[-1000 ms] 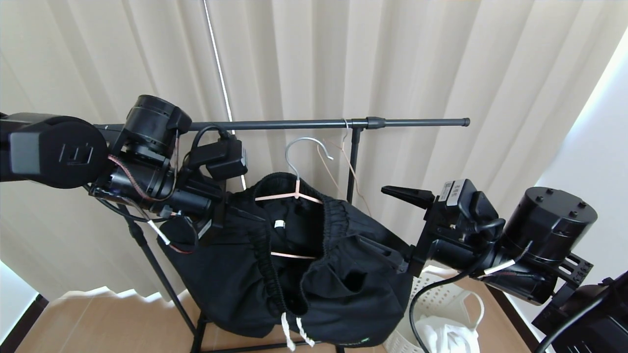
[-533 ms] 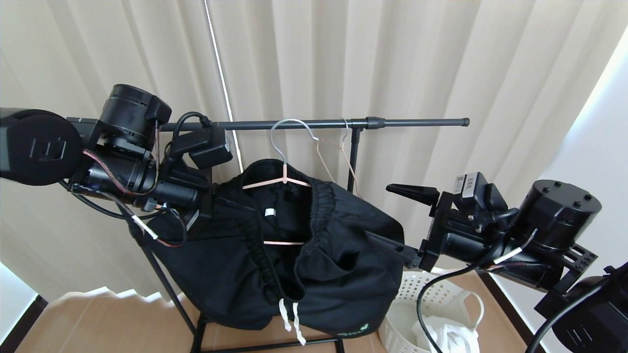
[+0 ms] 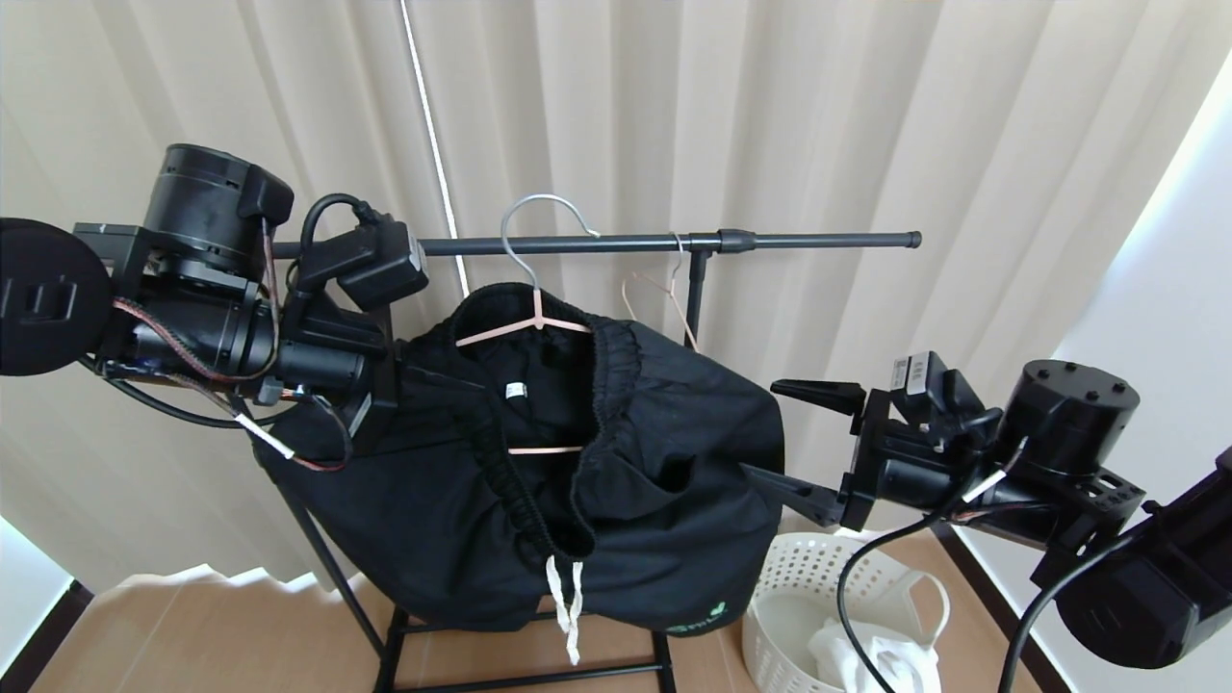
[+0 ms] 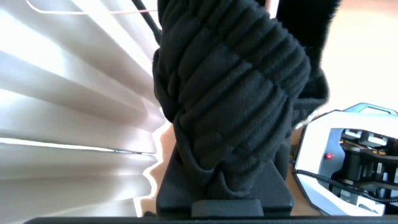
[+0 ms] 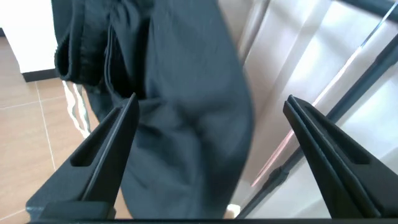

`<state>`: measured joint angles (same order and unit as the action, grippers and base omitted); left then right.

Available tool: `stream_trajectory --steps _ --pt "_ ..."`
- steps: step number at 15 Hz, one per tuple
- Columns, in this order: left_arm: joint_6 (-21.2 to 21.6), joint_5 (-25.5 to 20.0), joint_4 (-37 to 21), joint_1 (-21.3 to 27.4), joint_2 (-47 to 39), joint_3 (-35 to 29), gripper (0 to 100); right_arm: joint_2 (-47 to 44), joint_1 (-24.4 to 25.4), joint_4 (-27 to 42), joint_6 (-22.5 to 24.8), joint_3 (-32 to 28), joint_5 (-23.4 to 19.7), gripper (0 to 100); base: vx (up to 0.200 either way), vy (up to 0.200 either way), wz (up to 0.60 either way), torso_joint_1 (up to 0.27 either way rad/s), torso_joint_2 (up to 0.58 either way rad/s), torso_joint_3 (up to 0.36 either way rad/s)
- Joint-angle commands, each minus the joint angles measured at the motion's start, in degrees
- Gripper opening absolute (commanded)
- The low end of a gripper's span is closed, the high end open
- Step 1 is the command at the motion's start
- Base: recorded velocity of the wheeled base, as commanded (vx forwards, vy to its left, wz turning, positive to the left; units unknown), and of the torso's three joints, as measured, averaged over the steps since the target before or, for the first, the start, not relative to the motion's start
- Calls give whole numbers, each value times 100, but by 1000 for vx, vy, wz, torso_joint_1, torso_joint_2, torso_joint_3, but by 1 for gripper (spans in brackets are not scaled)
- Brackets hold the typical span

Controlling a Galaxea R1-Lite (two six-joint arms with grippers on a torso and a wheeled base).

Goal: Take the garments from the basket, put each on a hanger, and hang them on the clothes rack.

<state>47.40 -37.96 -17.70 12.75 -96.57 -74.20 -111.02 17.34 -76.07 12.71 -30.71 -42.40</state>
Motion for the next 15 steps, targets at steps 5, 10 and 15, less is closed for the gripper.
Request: stream_trajectory --steps 5,10,15 --pt "-20 -1 3 -62 244 38 0 -957 -108 -4 12 -375 12 100 0 0 0 0 0 0" --pt "-20 -1 3 -80 350 143 0 -1220 -160 4 3 -594 48 100 0 0 0 0 0 0" --pt "-81 -1 3 -80 420 178 0 -1247 -204 4 3 -682 56 0 0 0 0 0 0 0"
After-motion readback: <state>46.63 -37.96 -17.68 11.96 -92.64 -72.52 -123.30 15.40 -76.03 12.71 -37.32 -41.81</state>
